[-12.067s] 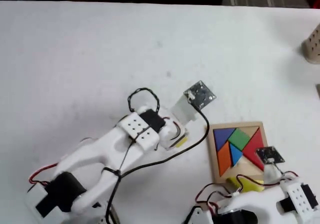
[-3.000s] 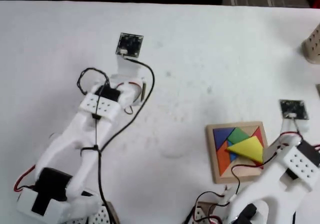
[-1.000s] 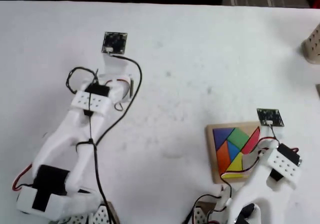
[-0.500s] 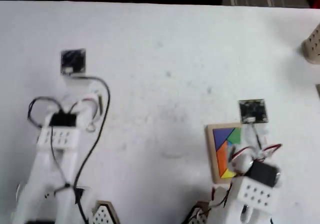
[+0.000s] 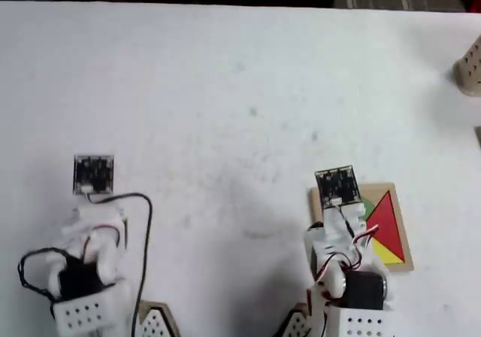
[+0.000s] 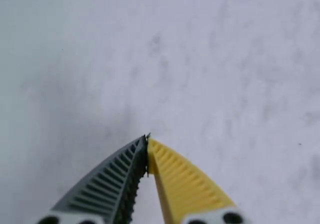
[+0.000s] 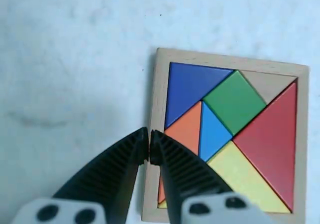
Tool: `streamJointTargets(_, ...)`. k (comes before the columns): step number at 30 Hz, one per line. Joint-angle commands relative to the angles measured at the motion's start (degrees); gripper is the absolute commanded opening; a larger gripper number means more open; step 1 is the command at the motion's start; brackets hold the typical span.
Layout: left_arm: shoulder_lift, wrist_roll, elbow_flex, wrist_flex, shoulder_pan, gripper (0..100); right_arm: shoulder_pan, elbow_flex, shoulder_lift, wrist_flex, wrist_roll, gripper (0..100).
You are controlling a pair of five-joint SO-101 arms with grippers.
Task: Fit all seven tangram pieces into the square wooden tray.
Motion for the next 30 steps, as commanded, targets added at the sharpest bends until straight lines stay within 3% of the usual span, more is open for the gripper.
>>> streamJointTargets(1,-7.5,-1.0,-0.1,6.5,0.3,2,-0.4,-0.3,-0.4,0.2,-0.9,2.1)
streamJointTargets(10,-5.7,-1.3,5.0,6.6,0.9,2,0.0,0.2,-0.7,-0.2,-0.9,1.8)
streamJointTargets(18,-5.6,-1.1,6.4,7.0,0.9,2,8.4,12.6,-0.8,-9.5,-0.5,2.1)
streamJointTargets(30,-5.6,-1.1,6.4,7.0,0.9,2,8.0,13.8,-0.8,-9.7,-0.7,1.9)
